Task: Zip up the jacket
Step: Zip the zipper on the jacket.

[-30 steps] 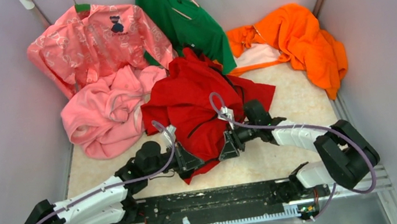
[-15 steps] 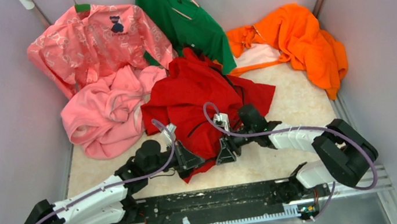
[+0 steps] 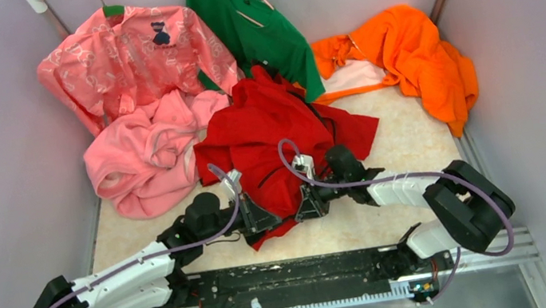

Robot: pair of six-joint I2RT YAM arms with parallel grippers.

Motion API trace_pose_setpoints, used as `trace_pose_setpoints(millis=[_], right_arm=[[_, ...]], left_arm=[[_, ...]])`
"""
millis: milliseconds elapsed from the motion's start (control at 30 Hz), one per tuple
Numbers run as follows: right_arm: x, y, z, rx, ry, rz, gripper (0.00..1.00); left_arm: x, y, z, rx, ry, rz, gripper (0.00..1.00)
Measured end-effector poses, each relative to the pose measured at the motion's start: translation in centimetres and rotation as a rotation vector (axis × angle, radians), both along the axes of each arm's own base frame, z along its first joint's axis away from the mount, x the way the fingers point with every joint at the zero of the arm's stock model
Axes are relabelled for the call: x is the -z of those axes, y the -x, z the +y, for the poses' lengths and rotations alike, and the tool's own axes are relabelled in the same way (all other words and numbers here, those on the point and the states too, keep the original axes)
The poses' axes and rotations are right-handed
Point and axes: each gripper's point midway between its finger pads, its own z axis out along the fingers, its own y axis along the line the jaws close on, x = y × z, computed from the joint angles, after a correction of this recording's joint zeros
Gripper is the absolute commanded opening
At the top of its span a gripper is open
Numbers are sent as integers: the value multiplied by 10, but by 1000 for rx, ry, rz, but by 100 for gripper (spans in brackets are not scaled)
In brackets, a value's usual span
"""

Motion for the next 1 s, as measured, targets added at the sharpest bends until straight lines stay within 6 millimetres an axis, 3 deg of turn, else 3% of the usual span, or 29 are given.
trace_pose_setpoints(millis=[167, 333, 433, 500, 633, 833, 1000], right_arm=[[-2, 1, 2, -6, -10, 2, 2], [-3, 3, 2, -17, -17, 7, 19], [-3, 6, 3, -27, -17, 6, 20], [-3, 9, 5, -40, -15, -1, 18], [-2, 14, 7, -62, -11, -14, 0], [0, 11, 6, -67, 25, -32, 0], [-13, -8, 3, -58, 111, -111, 0]], left_arm=[[-1, 0, 0, -1, 1, -2, 0], [-1, 0, 1, -2, 0, -1, 0], [-3, 0, 1, -4, 7, -8, 0], [-4, 0, 1, -6, 9, -10, 0], [-4, 0, 1, -6, 6, -8, 0], [-6, 0, 4, -12, -1, -12, 0], [-7, -3, 13, -45, -46, -32, 0]])
